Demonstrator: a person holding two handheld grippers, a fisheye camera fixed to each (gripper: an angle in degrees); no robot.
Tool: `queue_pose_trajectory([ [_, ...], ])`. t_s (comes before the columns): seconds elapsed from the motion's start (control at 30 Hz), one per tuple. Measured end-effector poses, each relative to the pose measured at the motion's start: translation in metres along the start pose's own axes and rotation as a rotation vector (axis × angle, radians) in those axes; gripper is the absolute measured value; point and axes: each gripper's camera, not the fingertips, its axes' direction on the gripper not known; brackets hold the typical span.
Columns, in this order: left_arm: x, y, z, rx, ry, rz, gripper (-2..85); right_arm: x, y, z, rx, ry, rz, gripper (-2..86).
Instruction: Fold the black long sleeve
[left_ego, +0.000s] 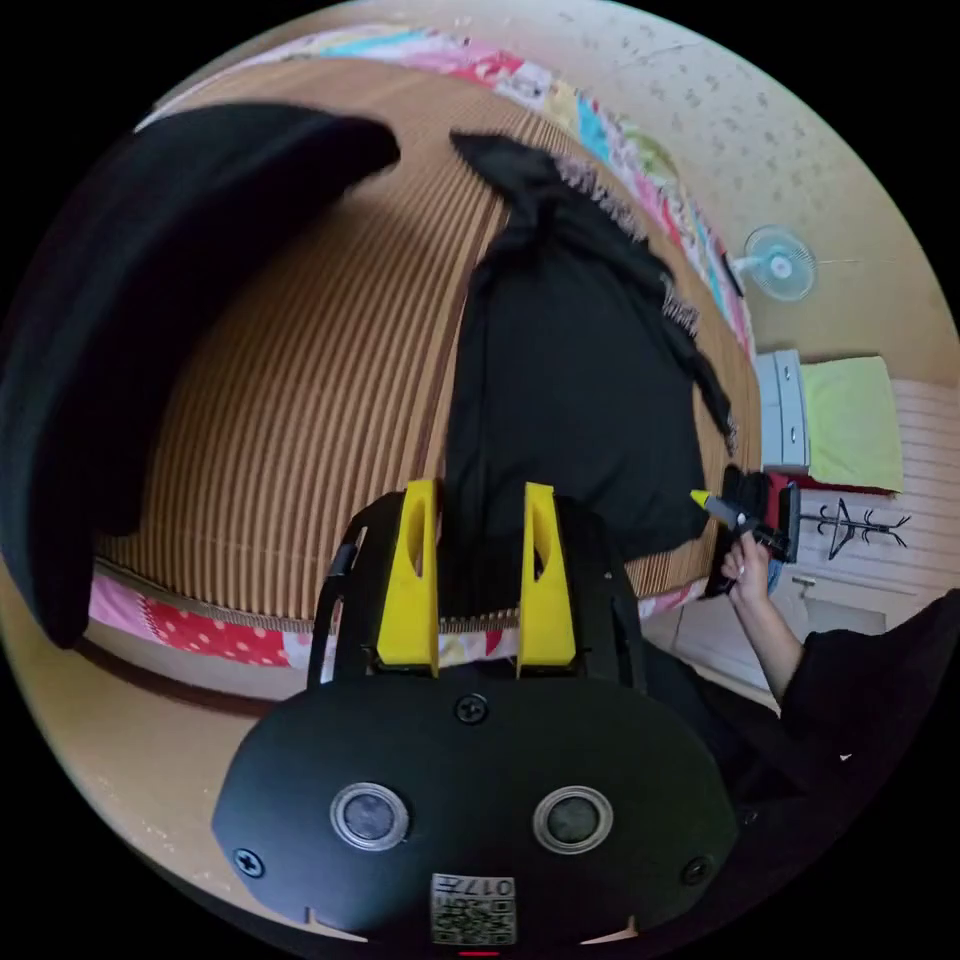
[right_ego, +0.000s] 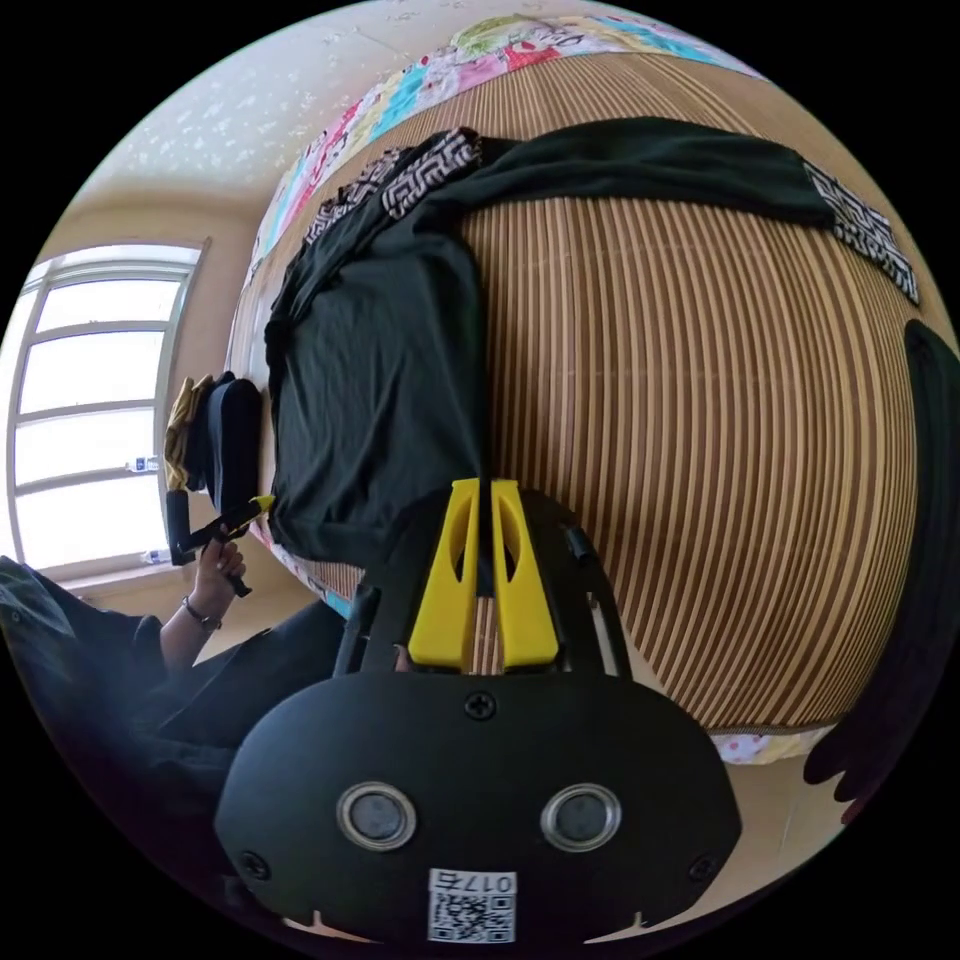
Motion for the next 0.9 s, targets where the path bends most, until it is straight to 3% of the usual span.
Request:
queue_pose_trajectory([
  [0.13,-0.002,0.0,-0.002,-0.088,-0.004,0.024,1.5,-0.014,0.02,0.0,-0.052,-0.041,-0.012,3.1],
  [0.3,-0.022,0.033,-0.028,-0.024,-0.145,-0.076,2.6,-0.014,0.052,0.019,-0.159,-0.113,0.005,3.4],
  [0.43,-0.036,0.06,-0.037,0.092,-0.148,-0.211,5.7,0.019,0.04,-0.026,0.092,-0.153,0.12,5.9],
  [0.53,-0.021,0.073,-0.046,0.228,-0.058,-0.191,6.4,0.064,0.006,-0.071,0.333,-0.08,0.283,9.0],
  [0.63,0.009,0.074,-0.037,0.254,0.01,-0.127,6.5,0.093,-0.036,-0.114,0.567,0.083,0.406,11.3],
  [0.8,0.058,0.066,-0.009,0.206,0.089,-0.024,6.6,0.154,-0.106,-0.113,0.524,0.084,0.693,13.7],
  [0.9,0.076,0.066,0.003,0.208,0.092,-0.012,6.6,0.181,-0.112,-0.093,0.542,0.04,0.814,8.6],
])
